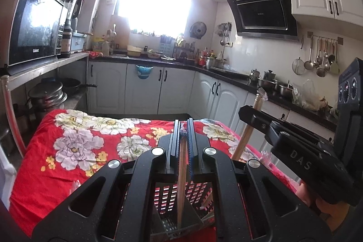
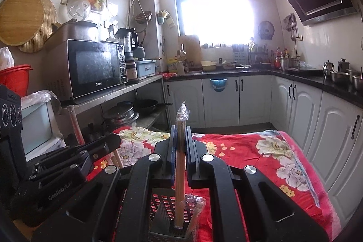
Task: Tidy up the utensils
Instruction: 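Lift the left tool's chopstick above the caddy while the right tool carries its own there, then open the left tool to drop its chopstick into the caddy while the right tool releases its own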
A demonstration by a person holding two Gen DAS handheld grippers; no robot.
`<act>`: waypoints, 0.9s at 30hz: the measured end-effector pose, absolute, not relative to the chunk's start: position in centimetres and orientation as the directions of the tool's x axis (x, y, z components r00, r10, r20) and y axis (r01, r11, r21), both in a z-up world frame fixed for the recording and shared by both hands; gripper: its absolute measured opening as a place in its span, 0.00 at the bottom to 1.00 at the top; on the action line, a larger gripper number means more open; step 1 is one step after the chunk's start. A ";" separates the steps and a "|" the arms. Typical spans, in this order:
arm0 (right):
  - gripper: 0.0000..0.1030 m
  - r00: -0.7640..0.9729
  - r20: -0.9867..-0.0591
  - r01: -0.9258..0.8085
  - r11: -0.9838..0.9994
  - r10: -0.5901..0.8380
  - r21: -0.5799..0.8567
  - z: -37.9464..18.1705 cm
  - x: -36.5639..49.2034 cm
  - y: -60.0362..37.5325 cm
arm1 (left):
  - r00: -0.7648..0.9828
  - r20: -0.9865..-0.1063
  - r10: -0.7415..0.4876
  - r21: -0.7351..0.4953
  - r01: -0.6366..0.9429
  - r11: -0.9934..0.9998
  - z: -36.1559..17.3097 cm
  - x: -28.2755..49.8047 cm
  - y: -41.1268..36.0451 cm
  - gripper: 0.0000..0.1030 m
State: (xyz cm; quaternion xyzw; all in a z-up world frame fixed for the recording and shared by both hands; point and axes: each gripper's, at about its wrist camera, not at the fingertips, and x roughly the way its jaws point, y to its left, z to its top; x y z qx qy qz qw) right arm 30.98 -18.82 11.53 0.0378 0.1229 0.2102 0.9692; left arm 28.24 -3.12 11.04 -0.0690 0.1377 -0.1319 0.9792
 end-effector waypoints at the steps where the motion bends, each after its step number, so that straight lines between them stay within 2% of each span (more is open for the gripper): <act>1: 0.07 0.880 -0.225 -0.398 0.909 0.417 0.127 11.4 31.1 -18.8 | 0.927 -0.253 -0.277 -0.171 0.239 0.956 10.9 28.2 -3.2 0.03; 19: 0.08 0.870 -0.288 -0.373 0.916 0.400 0.146 9.9 31.8 -19.0 | 0.920 -0.276 -0.277 -0.168 0.237 0.957 9.6 27.9 -3.2 0.03; 27: 0.23 0.866 -0.309 -0.358 0.919 0.393 0.165 9.9 31.1 -20.1 | 0.918 -0.294 -0.266 -0.186 0.219 0.958 9.3 27.6 -2.4 0.05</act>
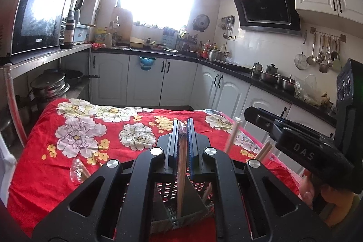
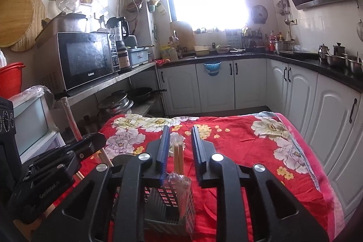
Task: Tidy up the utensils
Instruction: 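Open the left tool to drop its chopstick into the caddy while the right tool releases its own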
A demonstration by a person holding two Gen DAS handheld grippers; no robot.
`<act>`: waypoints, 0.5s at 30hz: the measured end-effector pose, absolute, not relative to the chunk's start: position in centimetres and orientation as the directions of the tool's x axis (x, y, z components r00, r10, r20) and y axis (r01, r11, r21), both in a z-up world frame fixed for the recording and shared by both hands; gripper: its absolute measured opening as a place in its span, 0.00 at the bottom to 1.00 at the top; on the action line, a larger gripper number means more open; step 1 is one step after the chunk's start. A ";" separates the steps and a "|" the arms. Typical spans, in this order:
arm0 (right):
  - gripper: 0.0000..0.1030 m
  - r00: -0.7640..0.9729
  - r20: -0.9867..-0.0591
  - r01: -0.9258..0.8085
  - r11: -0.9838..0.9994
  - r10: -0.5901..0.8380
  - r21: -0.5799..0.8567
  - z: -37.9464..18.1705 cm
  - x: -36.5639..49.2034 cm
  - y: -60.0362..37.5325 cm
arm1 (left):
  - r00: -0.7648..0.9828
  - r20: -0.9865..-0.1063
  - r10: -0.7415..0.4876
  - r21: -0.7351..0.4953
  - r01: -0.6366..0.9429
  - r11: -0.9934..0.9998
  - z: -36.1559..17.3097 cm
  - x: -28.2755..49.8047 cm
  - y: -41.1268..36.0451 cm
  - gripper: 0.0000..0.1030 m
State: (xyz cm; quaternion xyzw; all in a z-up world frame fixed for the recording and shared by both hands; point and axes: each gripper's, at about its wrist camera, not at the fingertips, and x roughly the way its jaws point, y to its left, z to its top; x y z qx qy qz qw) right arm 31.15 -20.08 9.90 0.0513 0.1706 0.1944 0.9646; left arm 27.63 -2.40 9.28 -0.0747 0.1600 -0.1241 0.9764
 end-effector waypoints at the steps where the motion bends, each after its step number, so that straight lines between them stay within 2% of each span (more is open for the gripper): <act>1: 0.24 0.866 -0.312 -0.356 0.919 0.392 0.167 9.9 31.0 -20.2 | 0.917 -0.297 -0.267 -0.189 0.217 0.958 9.3 27.5 -2.3 0.07; 3: 0.26 0.866 -0.314 -0.352 0.920 0.390 0.172 9.9 30.6 -20.5 | 0.917 -0.301 -0.262 -0.193 0.210 0.958 9.3 27.3 -2.1 0.18; 8: 0.30 0.864 -0.318 -0.348 0.919 0.391 0.186 9.8 29.7 -21.0 | 0.913 -0.319 -0.253 -0.193 0.198 0.961 9.3 26.8 -1.8 0.24; 15: 0.33 0.860 -0.325 -0.347 0.918 0.392 0.190 9.9 28.5 -21.5 | 0.911 -0.331 -0.245 -0.202 0.186 0.962 9.3 25.9 -1.4 0.46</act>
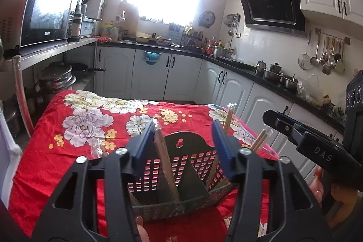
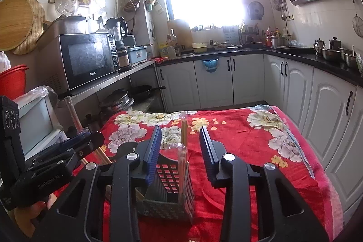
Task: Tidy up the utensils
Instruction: 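Open the left tool to drop its chopstick into the caddy while the right tool releases its own, then move the left tool down to the chopstick pile while the right tool also lowers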
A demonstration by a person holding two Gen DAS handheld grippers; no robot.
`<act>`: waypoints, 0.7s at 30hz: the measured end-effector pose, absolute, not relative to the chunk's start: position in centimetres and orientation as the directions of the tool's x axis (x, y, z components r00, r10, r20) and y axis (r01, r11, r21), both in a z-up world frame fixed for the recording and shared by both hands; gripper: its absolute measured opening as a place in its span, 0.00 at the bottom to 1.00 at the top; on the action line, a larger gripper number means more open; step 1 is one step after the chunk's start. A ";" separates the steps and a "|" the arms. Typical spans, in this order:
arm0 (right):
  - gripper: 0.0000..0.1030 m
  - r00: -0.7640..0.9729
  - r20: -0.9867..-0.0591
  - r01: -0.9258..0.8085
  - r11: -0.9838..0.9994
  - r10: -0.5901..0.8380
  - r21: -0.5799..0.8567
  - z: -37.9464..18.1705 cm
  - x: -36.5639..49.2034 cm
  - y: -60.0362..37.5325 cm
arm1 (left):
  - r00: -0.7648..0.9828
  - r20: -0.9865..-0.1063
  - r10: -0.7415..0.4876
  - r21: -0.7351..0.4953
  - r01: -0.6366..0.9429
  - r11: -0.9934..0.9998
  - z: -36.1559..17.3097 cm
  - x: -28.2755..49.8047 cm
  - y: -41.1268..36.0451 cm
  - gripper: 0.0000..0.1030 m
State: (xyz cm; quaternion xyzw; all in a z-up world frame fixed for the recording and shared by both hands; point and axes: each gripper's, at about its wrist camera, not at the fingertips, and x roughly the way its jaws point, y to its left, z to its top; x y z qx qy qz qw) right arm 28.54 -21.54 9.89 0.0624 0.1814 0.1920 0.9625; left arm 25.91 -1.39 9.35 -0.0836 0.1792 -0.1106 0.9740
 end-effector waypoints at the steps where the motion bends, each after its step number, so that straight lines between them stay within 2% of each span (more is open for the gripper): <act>1: 0.34 0.860 -0.325 -0.347 0.918 0.393 0.190 9.9 28.3 -21.6 | 0.911 -0.332 -0.245 -0.202 0.185 0.962 9.3 25.7 -1.4 0.47; 8: 0.41 0.860 -0.328 -0.347 0.919 0.391 0.186 9.9 26.6 -22.1 | 0.906 -0.341 -0.252 -0.219 0.184 0.958 9.3 24.4 -1.0 0.59; 12: 0.45 0.856 -0.336 -0.347 0.919 0.393 0.188 9.7 25.8 -22.2 | 0.903 -0.343 -0.260 -0.230 0.188 0.955 9.3 23.5 -0.9 0.73; 14: 0.46 0.854 -0.338 -0.348 0.918 0.394 0.191 9.6 25.4 -22.3 | 0.901 -0.344 -0.263 -0.236 0.188 0.953 9.4 23.0 -0.8 0.76; 18: 0.50 0.855 -0.338 -0.347 0.919 0.392 0.189 9.5 24.4 -22.5 | 0.904 -0.337 -0.262 -0.247 0.183 0.952 9.6 21.9 -0.5 0.89; 21: 0.51 0.851 -0.344 -0.350 0.917 0.396 0.190 9.3 23.7 -22.6 | 0.905 -0.332 -0.267 -0.261 0.184 0.948 9.7 21.0 -0.1 0.90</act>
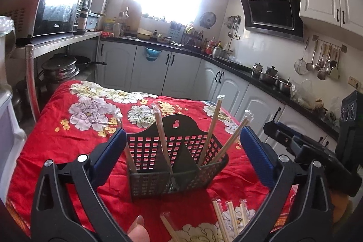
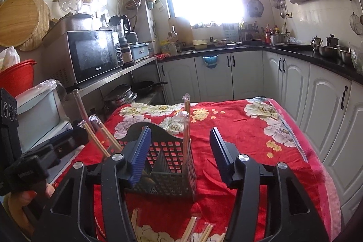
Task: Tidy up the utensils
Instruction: 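Move the left tool down to the chopstick pile while the right tool also lowers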
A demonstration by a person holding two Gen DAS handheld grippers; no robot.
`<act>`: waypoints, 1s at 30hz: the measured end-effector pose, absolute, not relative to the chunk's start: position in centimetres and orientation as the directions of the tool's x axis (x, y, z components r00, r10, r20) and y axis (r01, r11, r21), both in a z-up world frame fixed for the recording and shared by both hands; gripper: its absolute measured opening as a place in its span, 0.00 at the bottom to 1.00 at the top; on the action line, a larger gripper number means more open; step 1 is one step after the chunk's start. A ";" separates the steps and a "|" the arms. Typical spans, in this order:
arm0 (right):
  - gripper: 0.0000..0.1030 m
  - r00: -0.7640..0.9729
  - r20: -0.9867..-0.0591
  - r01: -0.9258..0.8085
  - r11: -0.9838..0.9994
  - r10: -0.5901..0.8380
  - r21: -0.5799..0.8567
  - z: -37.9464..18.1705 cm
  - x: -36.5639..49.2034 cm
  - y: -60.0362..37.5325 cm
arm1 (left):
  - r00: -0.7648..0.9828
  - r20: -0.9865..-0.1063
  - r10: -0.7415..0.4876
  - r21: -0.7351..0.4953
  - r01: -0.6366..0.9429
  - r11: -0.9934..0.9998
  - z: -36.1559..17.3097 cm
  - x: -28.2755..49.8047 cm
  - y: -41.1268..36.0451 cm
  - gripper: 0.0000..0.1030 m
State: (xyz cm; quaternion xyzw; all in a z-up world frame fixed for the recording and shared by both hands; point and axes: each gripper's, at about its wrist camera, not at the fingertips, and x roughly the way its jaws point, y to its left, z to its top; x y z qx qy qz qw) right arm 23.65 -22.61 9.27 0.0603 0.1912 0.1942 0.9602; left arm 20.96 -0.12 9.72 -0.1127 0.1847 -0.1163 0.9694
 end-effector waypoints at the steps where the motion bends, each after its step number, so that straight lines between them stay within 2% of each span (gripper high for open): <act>1: 0.52 0.851 -0.345 -0.350 0.918 0.395 0.188 9.2 23.4 -22.6 | 0.904 -0.333 -0.267 -0.264 0.183 0.947 9.7 20.8 -0.1 0.90; 15: 0.56 0.843 -0.360 -0.356 0.917 0.399 0.181 7.8 20.0 -22.7 | 0.902 -0.347 -0.259 -0.286 0.161 0.945 8.9 17.2 1.2 0.90; 30: 0.57 0.811 -0.402 -0.391 0.905 0.424 0.165 6.1 17.5 -21.5 | 0.897 -0.383 -0.221 -0.307 0.102 0.946 7.2 14.6 4.0 0.90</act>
